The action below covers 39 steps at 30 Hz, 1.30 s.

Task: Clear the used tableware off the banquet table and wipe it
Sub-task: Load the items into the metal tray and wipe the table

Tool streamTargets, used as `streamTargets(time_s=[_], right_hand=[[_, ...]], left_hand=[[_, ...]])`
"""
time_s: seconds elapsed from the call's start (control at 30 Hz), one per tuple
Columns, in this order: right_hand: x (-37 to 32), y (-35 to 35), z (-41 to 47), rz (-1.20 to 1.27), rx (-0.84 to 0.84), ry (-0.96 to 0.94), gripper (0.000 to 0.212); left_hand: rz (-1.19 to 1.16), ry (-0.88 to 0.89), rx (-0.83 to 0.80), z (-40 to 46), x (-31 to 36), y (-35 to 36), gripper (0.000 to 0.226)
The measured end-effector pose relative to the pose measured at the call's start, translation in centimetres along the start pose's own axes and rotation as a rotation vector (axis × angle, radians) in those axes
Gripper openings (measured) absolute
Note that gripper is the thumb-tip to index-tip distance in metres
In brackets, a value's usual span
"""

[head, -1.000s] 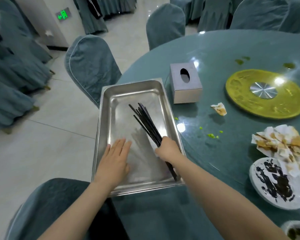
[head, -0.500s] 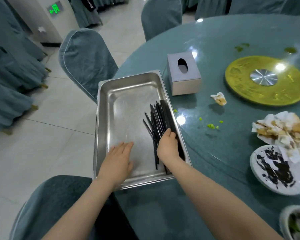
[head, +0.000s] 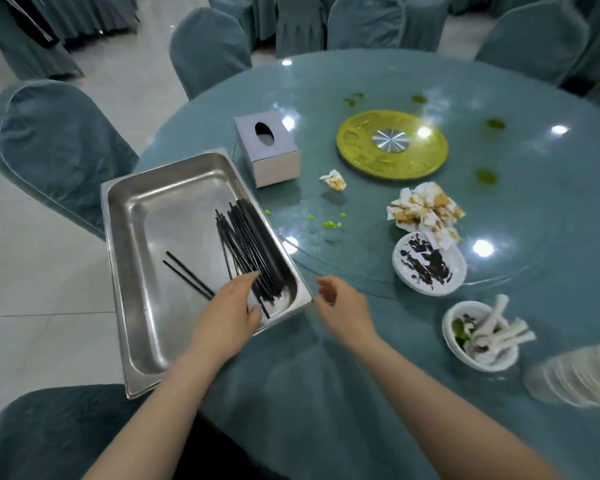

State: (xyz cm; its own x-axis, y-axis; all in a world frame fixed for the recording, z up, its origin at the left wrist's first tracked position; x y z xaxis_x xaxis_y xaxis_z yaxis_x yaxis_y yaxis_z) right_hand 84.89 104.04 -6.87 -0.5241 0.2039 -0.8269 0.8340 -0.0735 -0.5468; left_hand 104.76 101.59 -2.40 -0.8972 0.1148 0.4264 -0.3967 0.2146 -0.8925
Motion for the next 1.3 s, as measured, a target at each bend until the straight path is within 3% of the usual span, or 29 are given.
streamTargets(time_s=[0.33,0.53,0.7,0.8,0.97,1.13,1.3], right_hand=[[13.7,-8.9,-9.2,0.200,0.258,0.497,0.008],[18.3,-11.6,-14.0,0.682,0.490,0.805,0.034],[18.4,-13.8,-13.1,0.870,0.659,0.749,0.016],[18.2,-14.3,-12.6,0.827,0.654,0.728,0.028],[14.9,-13.9,-10.6,0.681,0.556,0.553,0.038],[7.9,-11.3,-6.7,0.558,0.357,0.353,0.025],[1.9,-6.2,-3.2,0.538,0.143,0.236,0.026]], left_hand=[[-0.150,0.175,-0.061,-0.2,9.3,5.2,0.053],[-0.214,0.185,-0.123,-0.6,12.0,8.2,0.052],[-0.219,0.175,-0.194,-0.7,12.7,9.9,0.050],[-0.258,0.149,-0.220,-0.7,12.7,10.2,0.047],[-0.308,0.092,-0.208,-0.8,11.1,9.7,0.044],[-0.386,-0.003,-0.121,-0.7,7.9,6.9,0.041],[-0.439,-0.090,0.009,-1.0,3.8,2.8,0.040]])
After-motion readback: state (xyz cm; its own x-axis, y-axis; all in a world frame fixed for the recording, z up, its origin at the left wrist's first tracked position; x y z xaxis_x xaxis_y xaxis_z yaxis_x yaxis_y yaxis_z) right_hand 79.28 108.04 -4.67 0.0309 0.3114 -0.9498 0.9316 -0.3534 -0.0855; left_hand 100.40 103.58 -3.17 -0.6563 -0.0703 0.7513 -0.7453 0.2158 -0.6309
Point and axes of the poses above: each hand's wrist, its own z-axis towards the middle knuckle, its own y-axis out of the palm, x = y × z, the point moved 6 cm from there along z, towards the middle knuckle, and after that the axes turned 7 degrees about -y, right-handed, at the moved point
